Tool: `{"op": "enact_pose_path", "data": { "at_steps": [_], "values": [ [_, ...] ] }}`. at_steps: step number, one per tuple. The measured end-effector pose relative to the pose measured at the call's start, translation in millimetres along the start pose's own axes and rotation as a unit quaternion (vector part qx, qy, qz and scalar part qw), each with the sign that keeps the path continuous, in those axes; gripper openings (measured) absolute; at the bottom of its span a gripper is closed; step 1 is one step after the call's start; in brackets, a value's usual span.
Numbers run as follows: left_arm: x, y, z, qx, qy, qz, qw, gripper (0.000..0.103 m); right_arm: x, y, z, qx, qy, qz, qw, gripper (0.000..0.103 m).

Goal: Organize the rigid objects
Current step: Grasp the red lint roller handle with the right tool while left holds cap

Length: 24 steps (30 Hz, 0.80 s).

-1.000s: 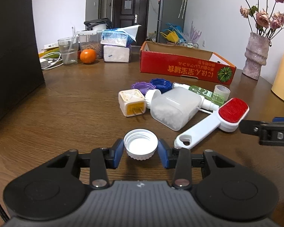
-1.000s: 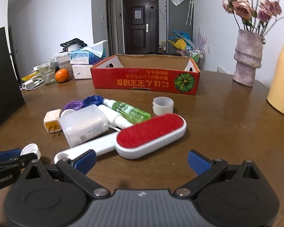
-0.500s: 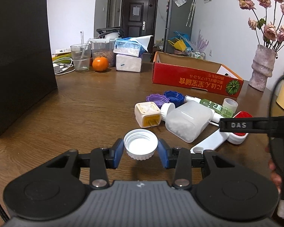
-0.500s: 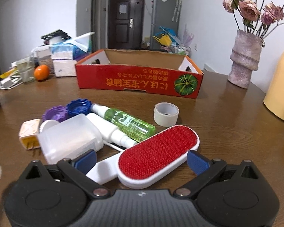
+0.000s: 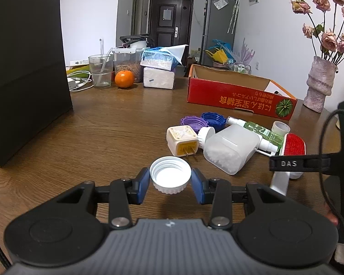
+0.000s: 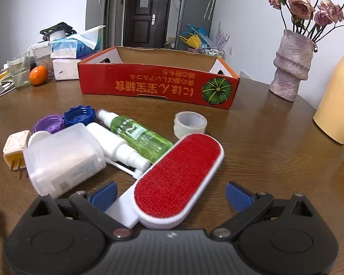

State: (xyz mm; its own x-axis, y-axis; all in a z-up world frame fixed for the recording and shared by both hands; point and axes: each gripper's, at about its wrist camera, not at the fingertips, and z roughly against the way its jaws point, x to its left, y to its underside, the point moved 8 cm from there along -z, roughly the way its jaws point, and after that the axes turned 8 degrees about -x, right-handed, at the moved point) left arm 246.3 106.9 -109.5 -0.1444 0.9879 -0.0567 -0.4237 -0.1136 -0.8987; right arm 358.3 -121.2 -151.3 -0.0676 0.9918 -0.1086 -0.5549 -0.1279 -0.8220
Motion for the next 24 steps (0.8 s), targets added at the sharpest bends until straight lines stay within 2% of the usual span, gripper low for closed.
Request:
{"op": "enact_pose_path", "data": {
  "at_steps": [7,11,12,19,24],
  "values": [
    [-1.8,0.6,0.1,0.001,-0.002,-0.001,1.0,0.04,-23.7,7.1,-2.8,-0.004,-0.006,0.003,1.0,0.1],
    [-3.6,1.0,0.9,0.001,-0.003,-0.002,1.0,0.04,-32.7,10.2,-1.9,-0.01,-0.032,-0.006,0.999,0.094],
    [-4.3,0.8,0.9,0.001,-0.003,-0.002,1.0,0.04,-34.1,11.0,-1.1,-0.013,-0.034,-0.005,0.999,0.092],
    [-9.3,-0.6,2.6,0.0,-0.005,-0.005,1.0,0.04,-32.6,14.4,2.2,-0.016,-0.08,-0.011,0.997,0.061],
    [-10.8,-1.2,3.4,-0.001,-0.005,-0.006,1.0,0.04,-36.8,14.9,2.9,-0.021,-0.081,-0.019,0.996,0.056]
  ]
}}
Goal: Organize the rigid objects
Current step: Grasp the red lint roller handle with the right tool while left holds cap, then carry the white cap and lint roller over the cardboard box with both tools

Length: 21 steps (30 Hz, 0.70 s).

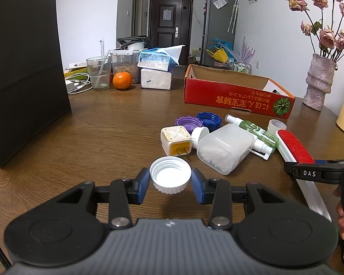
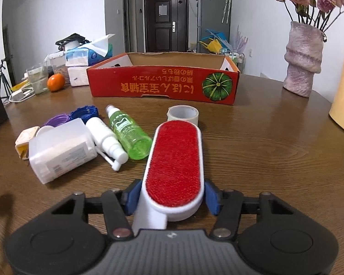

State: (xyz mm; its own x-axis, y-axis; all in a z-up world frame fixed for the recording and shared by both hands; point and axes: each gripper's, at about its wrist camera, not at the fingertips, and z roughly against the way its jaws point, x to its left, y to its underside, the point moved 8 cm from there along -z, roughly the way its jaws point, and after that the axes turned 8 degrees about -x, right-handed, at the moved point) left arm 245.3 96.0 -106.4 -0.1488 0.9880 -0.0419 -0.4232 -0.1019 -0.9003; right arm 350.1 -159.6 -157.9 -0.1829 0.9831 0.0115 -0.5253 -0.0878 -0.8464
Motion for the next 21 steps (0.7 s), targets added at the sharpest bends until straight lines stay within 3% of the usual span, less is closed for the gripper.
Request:
{"op": "enact_pose_path", "data": {
  "at_steps": [7,21],
  "values": [
    [-4.0,-1.6,1.5,-0.001,-0.001,0.0,1.0,0.04,-9.0,-0.1,4.5,-0.01,0.01,-0.01,1.0,0.055],
    [-19.2,-17.2,3.3,-0.014,0.005,0.001,0.9999,0.04,-19.7,-14.8,25.7,-0.048,-0.012,-0.024,0.998,0.055]
  ]
}}
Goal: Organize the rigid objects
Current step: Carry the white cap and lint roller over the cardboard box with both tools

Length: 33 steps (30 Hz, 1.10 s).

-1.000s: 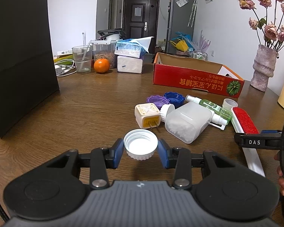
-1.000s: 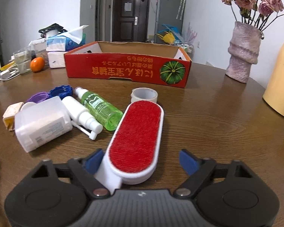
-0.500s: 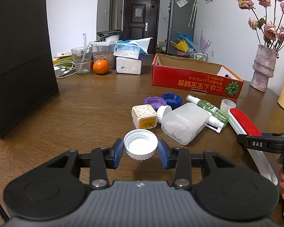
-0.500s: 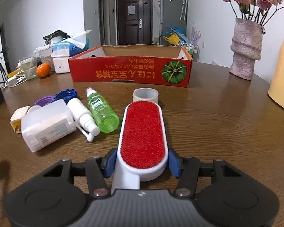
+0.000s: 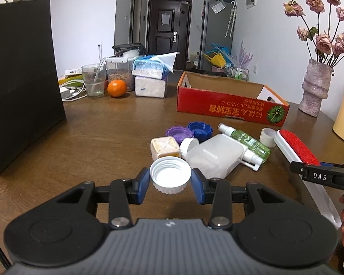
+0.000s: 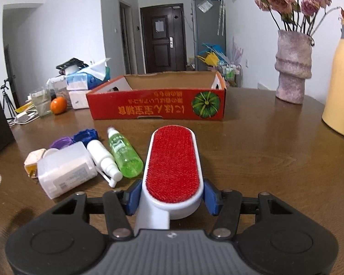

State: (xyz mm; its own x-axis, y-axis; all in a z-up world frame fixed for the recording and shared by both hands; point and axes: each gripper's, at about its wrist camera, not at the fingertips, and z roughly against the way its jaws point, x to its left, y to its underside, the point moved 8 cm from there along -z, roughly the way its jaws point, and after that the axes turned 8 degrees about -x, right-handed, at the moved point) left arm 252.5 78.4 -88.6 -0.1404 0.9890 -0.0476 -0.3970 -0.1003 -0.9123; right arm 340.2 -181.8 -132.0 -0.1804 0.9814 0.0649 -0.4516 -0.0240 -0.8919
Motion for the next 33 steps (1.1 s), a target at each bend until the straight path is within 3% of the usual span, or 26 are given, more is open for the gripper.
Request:
{"op": "enact_pose_path", "data": {
  "at_steps": [18,33],
  "values": [
    [-25.1,-57.2,-28.1,-0.037,0.005,0.009,0.9993,0.04,3.2,-57.2,-5.4,-0.048,-0.027,0.004,0.999,0.055],
    [-58.1,-103.1,-81.1,-0.056,0.015,0.009,0.9983,0.04,12.1,-92.1,-39.0,-0.066,-0.038,-0.001,0.997,0.055]
  ]
}}
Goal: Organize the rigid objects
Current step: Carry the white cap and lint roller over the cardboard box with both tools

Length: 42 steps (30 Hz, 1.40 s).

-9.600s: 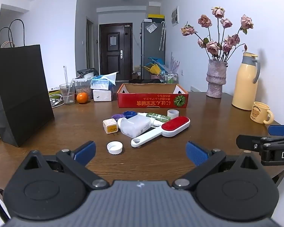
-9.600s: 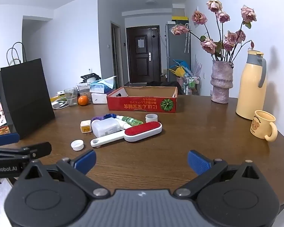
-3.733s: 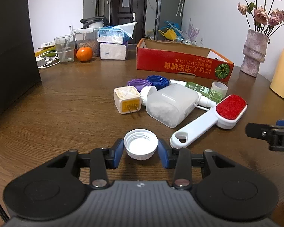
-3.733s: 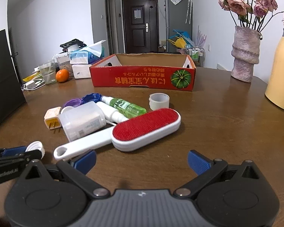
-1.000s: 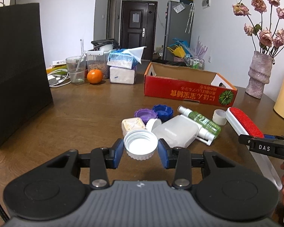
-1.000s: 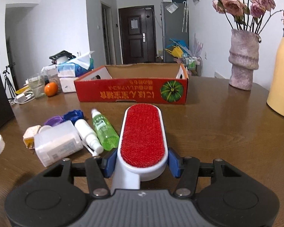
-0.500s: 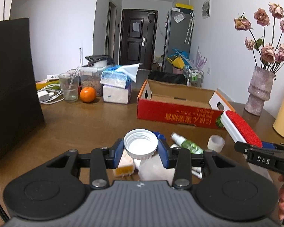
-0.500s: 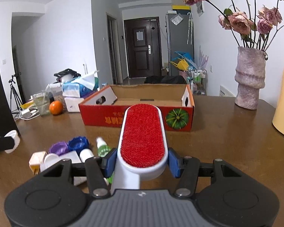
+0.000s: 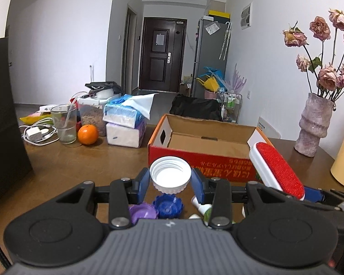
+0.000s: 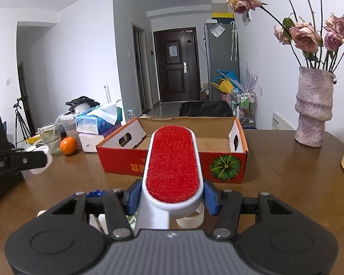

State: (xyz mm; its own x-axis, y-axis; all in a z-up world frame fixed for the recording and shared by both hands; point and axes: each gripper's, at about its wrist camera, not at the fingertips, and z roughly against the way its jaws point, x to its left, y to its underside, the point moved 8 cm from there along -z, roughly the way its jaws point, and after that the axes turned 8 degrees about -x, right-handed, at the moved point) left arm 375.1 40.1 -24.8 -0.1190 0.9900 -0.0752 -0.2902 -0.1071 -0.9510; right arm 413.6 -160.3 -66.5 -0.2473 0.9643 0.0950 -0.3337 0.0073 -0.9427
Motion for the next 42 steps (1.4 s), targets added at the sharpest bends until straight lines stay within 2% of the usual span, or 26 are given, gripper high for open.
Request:
{"op": "enact_pose_path", "data": {
  "at_steps": [9,16,20,42],
  "values": [
    [-4.2,-12.8,-45.9,0.001,-0.01,0.011,0.9999,0.04,0.5,-9.8,-27.4,0.002,-0.003,0.002,1.0,0.055],
    [-8.1,-13.7,-73.7,0.015,-0.01,0.0,0.9998,0.04,0.4,-14.8,-46.4,0.005,0.0,0.004,1.0,0.055],
    [-5.1,-12.7,-88.3,0.031,-0.006,0.01,0.9994,0.04,-1.2,-17.6,-57.3,0.007,0.004,-0.002,1.0,0.055],
    [-10.0,-48.8,-150.8,0.017,-0.011,0.005,0.9998,0.04,-11.9,-44.0,-127.9,0.011,0.008,0.0,1.0,0.055]
  ]
}}
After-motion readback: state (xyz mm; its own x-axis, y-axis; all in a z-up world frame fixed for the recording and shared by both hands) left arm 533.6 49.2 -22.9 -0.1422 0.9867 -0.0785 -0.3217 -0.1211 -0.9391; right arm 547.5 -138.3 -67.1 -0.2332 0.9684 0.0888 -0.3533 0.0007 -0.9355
